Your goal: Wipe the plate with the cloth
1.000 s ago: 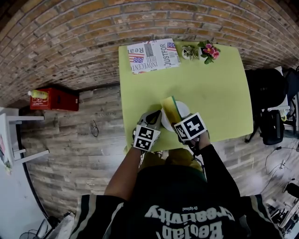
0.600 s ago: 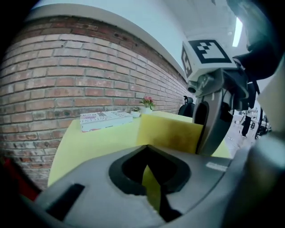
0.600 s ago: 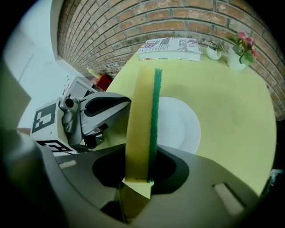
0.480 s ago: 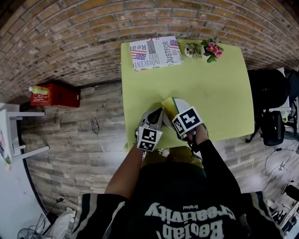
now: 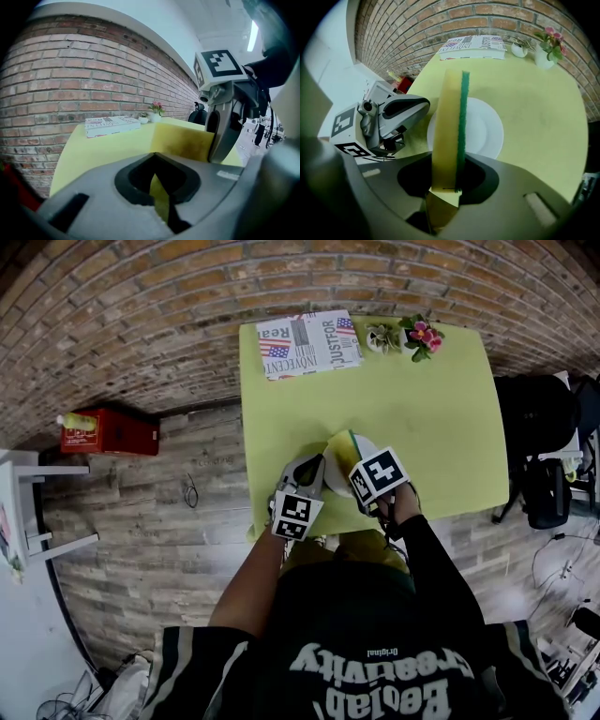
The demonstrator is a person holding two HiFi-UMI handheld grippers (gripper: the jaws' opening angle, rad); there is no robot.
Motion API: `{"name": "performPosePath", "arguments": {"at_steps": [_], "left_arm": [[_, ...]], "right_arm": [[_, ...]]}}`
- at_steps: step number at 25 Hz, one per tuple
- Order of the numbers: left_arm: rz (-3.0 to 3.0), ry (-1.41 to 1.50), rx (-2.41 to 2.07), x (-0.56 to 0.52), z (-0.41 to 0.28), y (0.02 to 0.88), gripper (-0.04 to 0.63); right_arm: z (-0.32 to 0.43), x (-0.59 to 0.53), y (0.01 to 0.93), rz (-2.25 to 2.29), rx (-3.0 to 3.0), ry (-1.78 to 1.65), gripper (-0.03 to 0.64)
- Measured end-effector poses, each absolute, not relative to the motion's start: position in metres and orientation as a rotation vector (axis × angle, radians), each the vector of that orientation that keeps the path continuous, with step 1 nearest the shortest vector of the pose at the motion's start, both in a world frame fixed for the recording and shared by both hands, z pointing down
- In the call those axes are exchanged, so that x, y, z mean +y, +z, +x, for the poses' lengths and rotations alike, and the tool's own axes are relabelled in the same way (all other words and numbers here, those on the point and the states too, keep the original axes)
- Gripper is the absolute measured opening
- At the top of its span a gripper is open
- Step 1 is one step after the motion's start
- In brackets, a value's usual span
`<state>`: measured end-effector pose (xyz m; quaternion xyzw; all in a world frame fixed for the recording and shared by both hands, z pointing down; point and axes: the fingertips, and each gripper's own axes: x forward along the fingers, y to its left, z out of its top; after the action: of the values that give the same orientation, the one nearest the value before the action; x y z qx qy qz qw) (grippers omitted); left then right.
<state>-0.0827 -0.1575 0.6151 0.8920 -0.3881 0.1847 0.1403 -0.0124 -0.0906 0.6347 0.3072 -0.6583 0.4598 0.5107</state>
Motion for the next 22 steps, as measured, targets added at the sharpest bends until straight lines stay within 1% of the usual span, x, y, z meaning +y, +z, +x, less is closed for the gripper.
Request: {"name": "performPosePath", "arguments": {"at_steps": [22], "left_arm": [[2.572, 0.57, -1.132, -0.156, -0.081, 0.619, 0.008]], "right_arm": [[0.055, -0.086, 0.634, 0.89, -1.497, 1.13, 0.132]]}}
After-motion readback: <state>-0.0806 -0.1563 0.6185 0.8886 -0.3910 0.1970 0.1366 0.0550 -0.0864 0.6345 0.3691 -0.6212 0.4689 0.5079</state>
